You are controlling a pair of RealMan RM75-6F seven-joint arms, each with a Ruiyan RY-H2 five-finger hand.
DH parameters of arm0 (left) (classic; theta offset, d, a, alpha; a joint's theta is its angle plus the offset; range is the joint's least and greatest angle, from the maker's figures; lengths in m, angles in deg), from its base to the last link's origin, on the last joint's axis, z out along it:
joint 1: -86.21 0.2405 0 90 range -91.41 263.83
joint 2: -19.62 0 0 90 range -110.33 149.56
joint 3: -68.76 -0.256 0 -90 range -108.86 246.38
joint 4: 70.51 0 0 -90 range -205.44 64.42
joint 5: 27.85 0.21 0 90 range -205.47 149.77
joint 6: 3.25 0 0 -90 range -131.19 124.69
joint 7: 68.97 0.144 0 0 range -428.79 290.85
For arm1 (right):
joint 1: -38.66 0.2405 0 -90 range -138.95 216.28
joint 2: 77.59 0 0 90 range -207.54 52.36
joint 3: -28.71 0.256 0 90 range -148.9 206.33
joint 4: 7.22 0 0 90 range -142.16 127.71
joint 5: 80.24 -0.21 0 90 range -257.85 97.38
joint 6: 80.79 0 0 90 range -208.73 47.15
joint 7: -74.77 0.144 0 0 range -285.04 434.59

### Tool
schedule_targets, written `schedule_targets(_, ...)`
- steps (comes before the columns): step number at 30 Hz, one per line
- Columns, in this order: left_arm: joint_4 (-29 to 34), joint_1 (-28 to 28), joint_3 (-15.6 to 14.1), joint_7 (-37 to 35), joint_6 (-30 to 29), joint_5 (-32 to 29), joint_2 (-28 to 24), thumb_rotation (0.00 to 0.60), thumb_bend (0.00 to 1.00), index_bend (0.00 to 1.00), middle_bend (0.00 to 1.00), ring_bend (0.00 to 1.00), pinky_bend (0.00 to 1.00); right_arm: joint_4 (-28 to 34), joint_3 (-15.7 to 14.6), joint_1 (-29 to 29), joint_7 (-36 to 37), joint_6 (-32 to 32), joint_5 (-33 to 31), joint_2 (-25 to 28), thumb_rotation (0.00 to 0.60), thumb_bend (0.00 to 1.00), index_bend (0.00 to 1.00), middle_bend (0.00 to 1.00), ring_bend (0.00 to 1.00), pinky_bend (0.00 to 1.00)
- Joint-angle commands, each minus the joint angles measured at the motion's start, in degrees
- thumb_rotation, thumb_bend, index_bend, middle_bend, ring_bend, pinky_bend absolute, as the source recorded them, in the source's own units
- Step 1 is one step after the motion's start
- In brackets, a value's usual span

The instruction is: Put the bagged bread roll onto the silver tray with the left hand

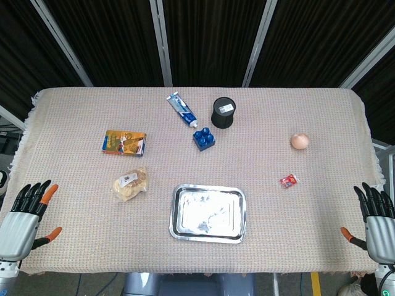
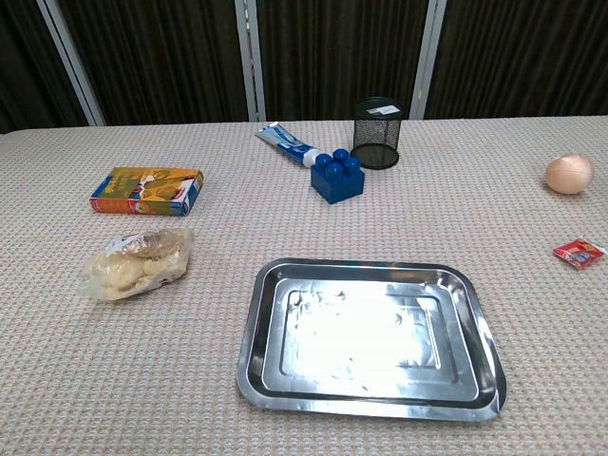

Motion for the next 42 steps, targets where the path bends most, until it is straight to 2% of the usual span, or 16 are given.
schedule_targets(1,-0.03,0.0,0.07,-0.07,-0.05,-0.06,0.01,0.6,0.16,0.06,0.0,0.0,0.0,0.03,0.0,0.02,-0.03,-0.08,-0.06,-0.01,0.6,0.1,0.06,0.0,0.0,0.01)
schedule_targets(16,-0.5,0.39,-0.25,-0.4,-0.38,0.05,0.14,0.598,0.16,0.06,0.0,0.0,0.0,0.12,0.11,-0.07,0.14,0.31,0.03,0.22,0.6,0.09,0.06,0.0,0.0,0.01)
schedule_targets(28,0.14,-2.2,0.76,1.41,3.09,-0.06,-0.01,0.598,0.16,0.06,0.0,0.0,0.0,-0.2,0.09,-0.26,0.29,0.14,-0.49,0.18,0.6,0.1,0.06,0.0,0.0,0.01)
schedule_targets(31,0.49,-3.88,1.23,2.48,5.59,-0.16,-0.3,0.598,0.16,0.05,0.0,0.0,0.0,-0.25,0.2,-0.2,0.37,0.06,-0.6,0.21,0.6,0.1,0.06,0.0,0.0,0.01)
schedule_targets(37,1.75,-10.32,3.69,5.29,16.74,-5.05,-0.58,0.598,0.16,0.03,0.0,0.0,0.0,-0.26,0.29,-0.11,0.36,-0.14,-0.77,0.2,0.6,0.1,0.06,0.0,0.0,0.01)
schedule_targets(42,1.55,-15.73,5.59,8.36,25.44,-9.35,1.15,0.6,0.16,0.03,0.0,0.0,0.0,-0.12,0.29,-0.29,0.1,-0.11,-1.11,0.29,0.6,0.1,0.06,0.0,0.0,0.01)
